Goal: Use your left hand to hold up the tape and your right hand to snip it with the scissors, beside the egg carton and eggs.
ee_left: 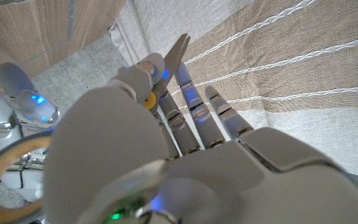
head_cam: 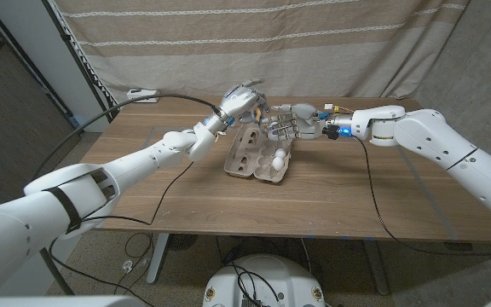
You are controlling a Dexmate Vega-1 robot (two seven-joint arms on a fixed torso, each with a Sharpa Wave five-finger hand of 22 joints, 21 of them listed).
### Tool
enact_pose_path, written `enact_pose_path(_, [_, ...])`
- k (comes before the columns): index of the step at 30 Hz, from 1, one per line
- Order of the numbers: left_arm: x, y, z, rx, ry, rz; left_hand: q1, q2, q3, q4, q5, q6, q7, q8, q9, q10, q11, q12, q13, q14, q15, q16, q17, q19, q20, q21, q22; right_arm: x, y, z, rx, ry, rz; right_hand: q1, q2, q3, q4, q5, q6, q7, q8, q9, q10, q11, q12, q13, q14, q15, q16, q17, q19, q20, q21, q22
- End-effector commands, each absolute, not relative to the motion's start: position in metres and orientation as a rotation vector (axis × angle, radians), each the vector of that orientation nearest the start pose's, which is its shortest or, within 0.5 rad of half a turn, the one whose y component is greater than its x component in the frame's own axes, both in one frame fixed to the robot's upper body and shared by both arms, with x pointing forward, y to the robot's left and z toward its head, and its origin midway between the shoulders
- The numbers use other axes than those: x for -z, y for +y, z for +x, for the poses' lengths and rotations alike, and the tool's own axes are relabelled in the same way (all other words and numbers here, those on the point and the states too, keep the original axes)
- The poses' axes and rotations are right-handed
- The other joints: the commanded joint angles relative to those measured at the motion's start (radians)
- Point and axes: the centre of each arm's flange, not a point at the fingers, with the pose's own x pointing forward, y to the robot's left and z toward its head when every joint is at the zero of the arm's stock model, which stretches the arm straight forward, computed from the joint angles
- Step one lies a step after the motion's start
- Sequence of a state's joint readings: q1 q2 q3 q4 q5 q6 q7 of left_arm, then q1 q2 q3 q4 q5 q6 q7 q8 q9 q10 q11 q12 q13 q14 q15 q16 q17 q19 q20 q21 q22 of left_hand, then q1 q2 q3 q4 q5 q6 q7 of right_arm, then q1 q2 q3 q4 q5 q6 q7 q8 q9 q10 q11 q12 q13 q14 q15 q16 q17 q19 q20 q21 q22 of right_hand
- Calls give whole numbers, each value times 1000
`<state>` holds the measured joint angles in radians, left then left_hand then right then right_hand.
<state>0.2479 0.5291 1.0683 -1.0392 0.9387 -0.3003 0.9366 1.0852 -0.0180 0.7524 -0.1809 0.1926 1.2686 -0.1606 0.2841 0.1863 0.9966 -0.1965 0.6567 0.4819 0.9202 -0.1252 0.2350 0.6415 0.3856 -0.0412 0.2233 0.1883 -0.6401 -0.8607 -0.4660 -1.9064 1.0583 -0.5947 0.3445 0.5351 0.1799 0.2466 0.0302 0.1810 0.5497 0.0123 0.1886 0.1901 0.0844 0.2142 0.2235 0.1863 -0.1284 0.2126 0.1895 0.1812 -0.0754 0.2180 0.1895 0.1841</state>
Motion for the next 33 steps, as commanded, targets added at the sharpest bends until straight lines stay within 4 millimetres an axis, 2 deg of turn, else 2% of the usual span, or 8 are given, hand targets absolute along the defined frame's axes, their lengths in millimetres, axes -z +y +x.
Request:
enact_pose_path(1, [-78, 128, 633, -201, -1573, 1476, 5, 10, 1, 7, 5, 14, 6, -5, 0, 273, 1, 3, 20, 8, -118, -4, 4, 5, -123, -3, 3, -61, -175, 542, -915, -85, -181, -10, -2, 10, -1, -2, -5, 10, 3, -1, 51, -3, 21, 2, 31, 1, 9, 3, 12, 1, 14, 2])
enact_pose_path(6, [-78, 130, 633, -203, -1573, 1475, 6, 9, 1, 8, 5, 14, 5, -7, 0, 273, 1, 4, 22, 9, -118, -5, 7, 5, -124, -3, 3, -60, -177, 543, -894, -90, -177, -9, -8, 20, -19, -2, 16, 22, 12, -2, 122, 0, 35, -1, 66, 1, 8, -1, 49, 1, 21, 0])
enact_pose_path(7, [-78, 130, 633, -200, -1571, 1474, 7, 9, 1, 8, 5, 14, 6, -8, 0, 272, 1, 1, 19, 9, -118, -5, 8, 3, -120, -3, 3, -60, -177, 543, -895, -92, -181, -3, -13, 23, -36, -1, 24, 26, 13, -2, 174, -2, 46, -2, 88, 1, 6, -2, 69, 2, 21, -1])
enact_pose_path(9, [-78, 130, 633, -203, -1572, 1476, 7, 9, 1, 8, 5, 15, 5, -8, 0, 275, 1, 4, 22, 9, -118, -6, 10, 5, -123, -3, 3, -60, -178, 542, -892, -96, -188, 0, -15, 23, -43, -1, 30, 29, 15, -2, 190, -3, 49, -2, 94, 2, 4, -2, 75, 1, 21, -2])
enact_pose_path(12, [-79, 130, 633, -204, -1573, 1475, 8, 9, 0, 8, 5, 14, 6, -10, 0, 273, 1, 1, 20, 10, -118, -6, 12, 5, -123, -3, 3, -59, -178, 542, -895, -89, -180, 3, -18, 23, -50, -1, 40, 49, 18, -2, 203, -1, 51, -3, 103, 2, 4, -3, 84, 1, 21, -2])
enact_pose_path(16, [-80, 129, 633, -207, -1574, 1473, 8, 8, 0, 9, 5, 17, 5, -10, 0, 273, 1, 1, 21, 10, -118, -7, 14, 5, -124, -3, 3, -59, -177, 543, -905, -86, -186, -2, -26, 17, -54, -1, 41, 56, 16, -2, 186, 2, 40, -3, 99, 5, -1, -2, 91, 2, 21, -2])
enact_pose_path(23, [-79, 129, 632, -207, -1572, 1469, 9, 8, 0, 9, 5, 18, 6, -12, 0, 275, 1, 1, 21, 9, -118, -9, 17, 4, -122, -3, 3, -58, -176, 542, -914, -81, -184, -21, -25, 1, -61, 0, 50, 64, 12, -1, 79, 2, -13, -2, 74, 6, -10, 0, 99, 3, 12, -2])
enact_pose_path(33, [-80, 128, 630, -216, -1565, 1451, 11, 9, -1, 9, 5, 16, 9, -16, 1, 279, 2, 2, 22, 14, -118, -8, 23, 1, -129, -5, 2, -57, -176, 542, -889, -93, -216, -28, -22, -1, -59, -1, 55, 71, 12, -1, 57, -2, -21, -2, 69, 8, -9, 0, 94, 3, 9, -2])
